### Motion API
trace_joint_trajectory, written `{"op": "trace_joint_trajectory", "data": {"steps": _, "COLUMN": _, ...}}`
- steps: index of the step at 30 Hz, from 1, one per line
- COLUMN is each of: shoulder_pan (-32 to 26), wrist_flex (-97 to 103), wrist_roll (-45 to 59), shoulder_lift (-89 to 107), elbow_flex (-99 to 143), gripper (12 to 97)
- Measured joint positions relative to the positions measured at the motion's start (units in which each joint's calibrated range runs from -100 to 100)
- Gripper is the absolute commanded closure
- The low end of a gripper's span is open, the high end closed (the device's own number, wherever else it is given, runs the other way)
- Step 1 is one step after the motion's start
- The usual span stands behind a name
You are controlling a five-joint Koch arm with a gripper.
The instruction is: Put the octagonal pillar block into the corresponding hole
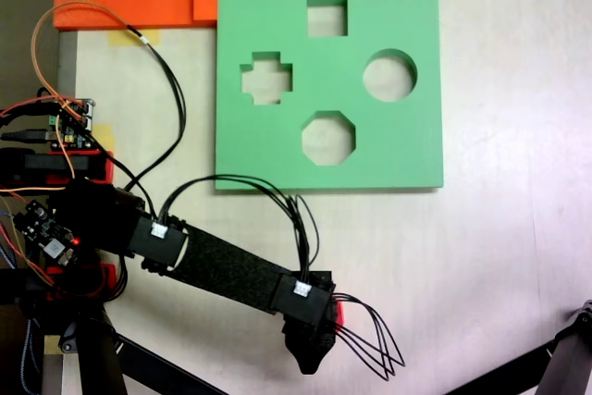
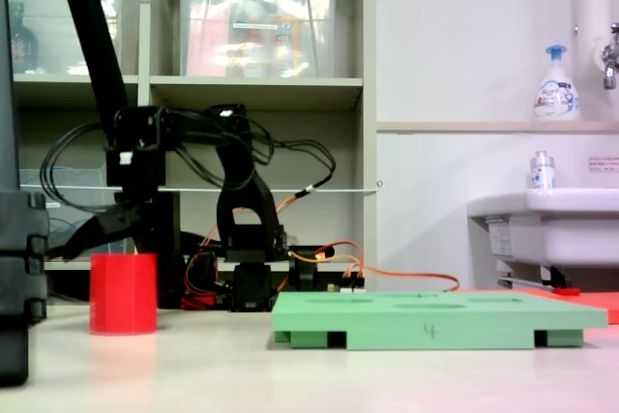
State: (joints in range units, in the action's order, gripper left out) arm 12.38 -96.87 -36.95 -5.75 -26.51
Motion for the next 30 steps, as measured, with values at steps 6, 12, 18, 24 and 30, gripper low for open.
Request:
{"op": "trace_joint_trajectory", "data": {"steps": 6, "shoulder_pan": 0.15, "wrist_flex": 0.0, "wrist_roll": 0.24, "shoulder_lift": -0.96, "elbow_flex": 0.0, "gripper": 53.0}}
{"op": "trace_joint_trajectory", "data": {"steps": 12, "shoulder_pan": 0.49, "wrist_flex": -1.57, "wrist_roll": 0.29, "shoulder_lift": -0.96, "elbow_flex": -2.25, "gripper": 65.8}}
{"op": "trace_joint_trajectory", "data": {"steps": 18, "shoulder_pan": 0.68, "wrist_flex": -1.57, "wrist_roll": 0.29, "shoulder_lift": -1.23, "elbow_flex": 0.1, "gripper": 66.0}}
{"op": "trace_joint_trajectory", "data": {"steps": 24, "shoulder_pan": 0.54, "wrist_flex": -1.47, "wrist_roll": 0.15, "shoulder_lift": 2.6, "elbow_flex": 0.98, "gripper": 65.8}}
{"op": "trace_joint_trajectory", "data": {"steps": 30, "shoulder_pan": -0.68, "wrist_flex": -1.57, "wrist_roll": -2.39, "shoulder_lift": 8.89, "elbow_flex": 1.96, "gripper": 65.8}}
